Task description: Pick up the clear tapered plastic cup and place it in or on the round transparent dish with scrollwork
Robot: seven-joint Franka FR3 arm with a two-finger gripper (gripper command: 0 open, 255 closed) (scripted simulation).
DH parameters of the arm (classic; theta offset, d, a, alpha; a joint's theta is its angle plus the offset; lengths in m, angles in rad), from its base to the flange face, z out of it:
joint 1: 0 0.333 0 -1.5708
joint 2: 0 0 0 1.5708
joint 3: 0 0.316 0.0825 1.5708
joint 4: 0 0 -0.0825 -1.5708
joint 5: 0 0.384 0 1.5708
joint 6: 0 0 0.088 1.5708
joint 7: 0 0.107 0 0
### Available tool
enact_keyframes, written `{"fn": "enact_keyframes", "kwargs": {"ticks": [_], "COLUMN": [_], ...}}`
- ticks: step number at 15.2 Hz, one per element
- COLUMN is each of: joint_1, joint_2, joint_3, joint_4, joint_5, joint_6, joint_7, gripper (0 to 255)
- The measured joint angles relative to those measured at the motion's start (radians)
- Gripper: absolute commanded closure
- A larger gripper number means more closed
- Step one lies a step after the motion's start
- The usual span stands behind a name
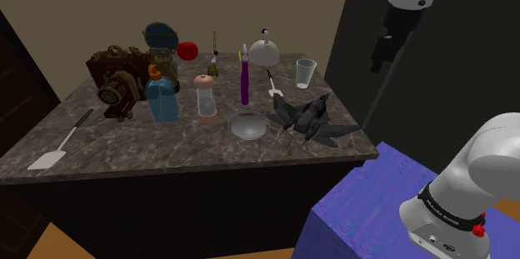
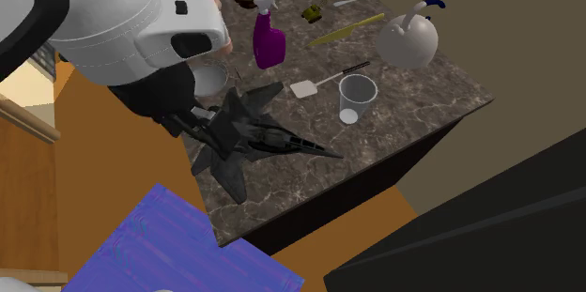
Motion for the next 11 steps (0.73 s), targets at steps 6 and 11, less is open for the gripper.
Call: {"fn": "enact_keyframes", "kwargs": {"ticks": [6, 11], "joint_1": [-0.008, -0.016], "joint_2": [0.15, 0.336], "joint_3": [-0.024, -0.052], "joint_4": [0.046, 0.123], "joint_5": [-0.02, -0.038], "joint_6": [0.106, 0.218], "joint_7": [-0.024, -0.055], "gripper": [0, 0]}}
